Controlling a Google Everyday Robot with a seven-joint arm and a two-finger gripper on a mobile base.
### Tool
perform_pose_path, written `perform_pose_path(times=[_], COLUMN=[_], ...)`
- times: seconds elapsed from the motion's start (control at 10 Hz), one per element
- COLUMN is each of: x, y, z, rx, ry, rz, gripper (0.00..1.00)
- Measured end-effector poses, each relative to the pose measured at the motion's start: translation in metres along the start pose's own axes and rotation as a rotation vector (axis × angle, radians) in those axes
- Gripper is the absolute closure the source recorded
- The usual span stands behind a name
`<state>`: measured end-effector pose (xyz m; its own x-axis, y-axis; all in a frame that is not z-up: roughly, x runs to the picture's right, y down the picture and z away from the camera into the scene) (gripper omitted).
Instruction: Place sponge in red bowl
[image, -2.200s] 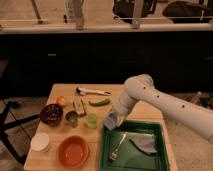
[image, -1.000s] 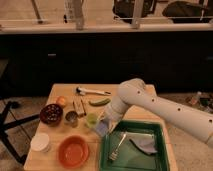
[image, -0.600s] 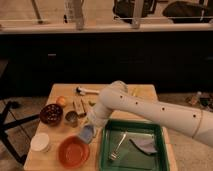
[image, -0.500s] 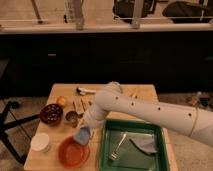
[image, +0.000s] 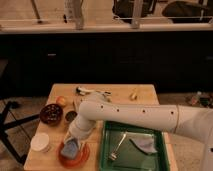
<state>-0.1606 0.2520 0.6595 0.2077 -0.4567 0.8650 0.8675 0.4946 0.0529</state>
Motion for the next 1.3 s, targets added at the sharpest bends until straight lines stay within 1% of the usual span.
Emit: perform_pose_path(times=[0.1, 0.3, 0.5, 0.7, 1.3], x=[-0.002, -0.002, 0.001, 0.005, 0.005], y=[-0.002, -0.004, -0.004, -0.003, -0.002], z=[0.012, 0.028, 0.038, 0.044, 0.044], rx=[-0.015, -0.036, -0.053, -0.072, -0.072], ry=[-0.022, -0.055, -0.078, -0.097, -0.096], rz=[-0.013, -0.024, -0.029, -0.023, -0.021], gripper=[1.00, 1.00, 1.00, 0.98, 0.98])
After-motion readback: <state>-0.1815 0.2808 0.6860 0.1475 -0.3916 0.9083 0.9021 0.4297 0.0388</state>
